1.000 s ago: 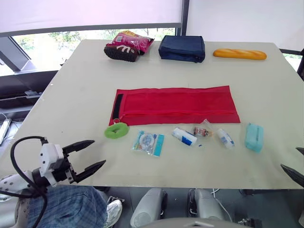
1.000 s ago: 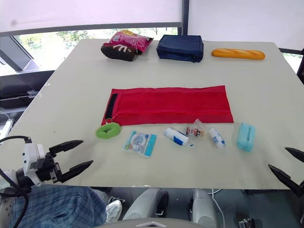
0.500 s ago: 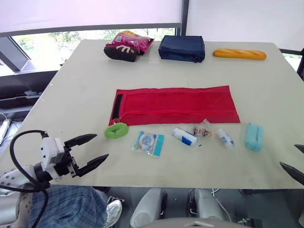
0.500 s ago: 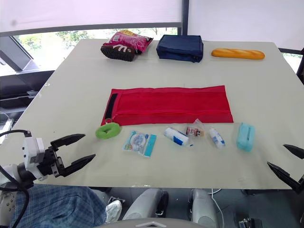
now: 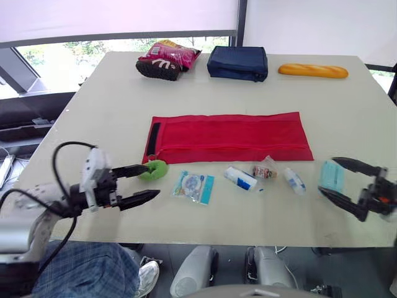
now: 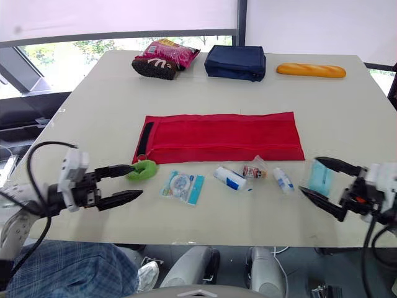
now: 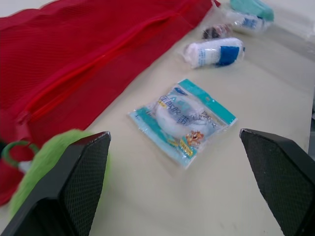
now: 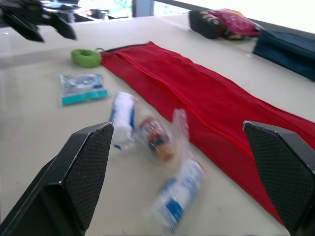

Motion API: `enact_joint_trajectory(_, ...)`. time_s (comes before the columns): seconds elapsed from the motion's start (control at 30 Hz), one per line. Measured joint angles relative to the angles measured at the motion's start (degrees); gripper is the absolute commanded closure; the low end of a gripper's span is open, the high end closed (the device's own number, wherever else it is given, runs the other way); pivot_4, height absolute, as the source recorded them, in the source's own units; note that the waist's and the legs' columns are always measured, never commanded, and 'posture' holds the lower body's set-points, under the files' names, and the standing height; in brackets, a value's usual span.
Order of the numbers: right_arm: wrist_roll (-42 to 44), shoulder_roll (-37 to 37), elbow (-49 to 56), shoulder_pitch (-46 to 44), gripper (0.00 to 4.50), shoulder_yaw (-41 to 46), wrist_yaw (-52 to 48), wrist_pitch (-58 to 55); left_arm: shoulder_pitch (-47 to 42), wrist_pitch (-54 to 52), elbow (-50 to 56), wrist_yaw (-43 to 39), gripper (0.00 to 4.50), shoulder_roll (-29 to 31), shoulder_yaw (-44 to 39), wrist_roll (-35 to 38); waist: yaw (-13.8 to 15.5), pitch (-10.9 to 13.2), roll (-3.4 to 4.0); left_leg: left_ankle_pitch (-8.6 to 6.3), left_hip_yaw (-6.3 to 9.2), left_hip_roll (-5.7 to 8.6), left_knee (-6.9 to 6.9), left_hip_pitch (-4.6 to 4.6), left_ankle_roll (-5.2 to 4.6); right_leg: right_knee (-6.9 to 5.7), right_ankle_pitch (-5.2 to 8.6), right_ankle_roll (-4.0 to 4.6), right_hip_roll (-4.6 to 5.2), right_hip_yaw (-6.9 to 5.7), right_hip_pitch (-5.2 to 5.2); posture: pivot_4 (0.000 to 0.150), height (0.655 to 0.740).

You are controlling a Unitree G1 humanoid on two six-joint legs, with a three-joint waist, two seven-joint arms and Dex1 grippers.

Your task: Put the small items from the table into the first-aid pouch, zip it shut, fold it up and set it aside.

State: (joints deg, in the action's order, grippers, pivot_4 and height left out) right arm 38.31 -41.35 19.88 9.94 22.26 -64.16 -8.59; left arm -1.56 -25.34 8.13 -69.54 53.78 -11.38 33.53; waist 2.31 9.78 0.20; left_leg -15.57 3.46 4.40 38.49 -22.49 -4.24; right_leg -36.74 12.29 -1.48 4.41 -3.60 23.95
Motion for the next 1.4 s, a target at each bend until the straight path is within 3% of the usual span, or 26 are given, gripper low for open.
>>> enact_joint_trajectory(0.23,-0.9,-0.1,6.4,-5.0,0.00,-8.1,4.6,-5.0,-10.4,4.8,-3.9,-6.6,0.02,-0.1,10.5,-6.7,0.0,0.0,-0.04,0.12,-0.01,0.02,0.00,-0.13,0.21,0.05,-0.09,-0.11,-0.01,0.05,0.12,0.150,0.7395)
enact_joint_trajectory(0.4,-1.2,0.1,9.5,-6.8,0.00,-10.8,7.7,-7.6,-13.2,11.1,-6.3,-9.8,0.02,-0.8,15.2,-11.8,0.0,0.0,-0.06,0.13,0.01,0.01,-0.01,-0.20,0.22,0.05,-0.09,-0.10,-0.01,0.04,0.18,0.150,0.7395)
enact_joint_trajectory(1.03,-0.3,1.3,11.7,-8.8,0.00,-12.2,12.6,-10.8,-13.2,31.0,-11.1,-8.9,0.02,-6.0,18.7,-20.9,-0.2,0.0,-0.08,0.13,0.00,0.02,0.03,-0.21,0.20,0.02,-0.12,-0.11,-0.02,0.04,0.19,0.150,0.7395)
enact_joint_trajectory(1.13,0.4,1.2,12.0,-9.3,0.00,-12.4,13.0,-11.5,-12.7,32.2,-11.5,-9.0,0.60,-6.0,19.0,-21.9,-0.1,0.0,-0.09,0.12,0.00,0.02,0.03,-0.21,0.19,0.02,-0.12,-0.11,-0.03,0.04,0.18,0.150,0.7395)
enact_joint_trajectory(1.17,0.8,1.2,12.7,-10.7,0.00,-12.7,13.5,-12.7,-12.8,32.1,-11.6,-8.5,0.94,-5.9,19.0,-22.5,-0.1,0.0,-0.08,0.07,-0.01,0.02,0.05,-0.21,0.10,0.02,-0.12,-0.12,-0.03,0.04,0.17,0.150,0.7395)
enact_joint_trajectory(1.2,1.3,1.1,13.5,-12.0,0.00,-12.7,13.7,-13.1,-12.9,31.0,-11.5,-7.8,1.60,-5.9,18.9,-22.6,-0.1,0.0,-0.10,0.03,0.00,0.02,0.06,-0.19,0.02,0.00,-0.13,-0.12,-0.04,0.03,0.17,0.150,0.7395)
enact_joint_trajectory(1.23,1.5,1.1,13.8,-12.2,0.00,-12.7,13.9,-13.5,-12.9,29.8,-11.4,-7.2,1.87,-6.0,18.7,-22.3,-0.1,0.0,-0.11,0.02,0.01,0.01,0.06,-0.16,0.01,-0.01,-0.12,-0.12,-0.05,0.03,0.15,0.150,0.7395)
enact_joint_trajectory(1.4,1.8,1.1,13.9,-12.3,0.00,-12.7,14.7,-14.5,-10.7,21.0,-8.6,-4.6,1.98,-6.3,16.5,-17.8,-0.3,0.0,-0.11,0.05,0.00,0.00,0.06,-0.16,0.05,-0.02,-0.12,-0.12,-0.08,0.04,0.16,0.150,0.7395)
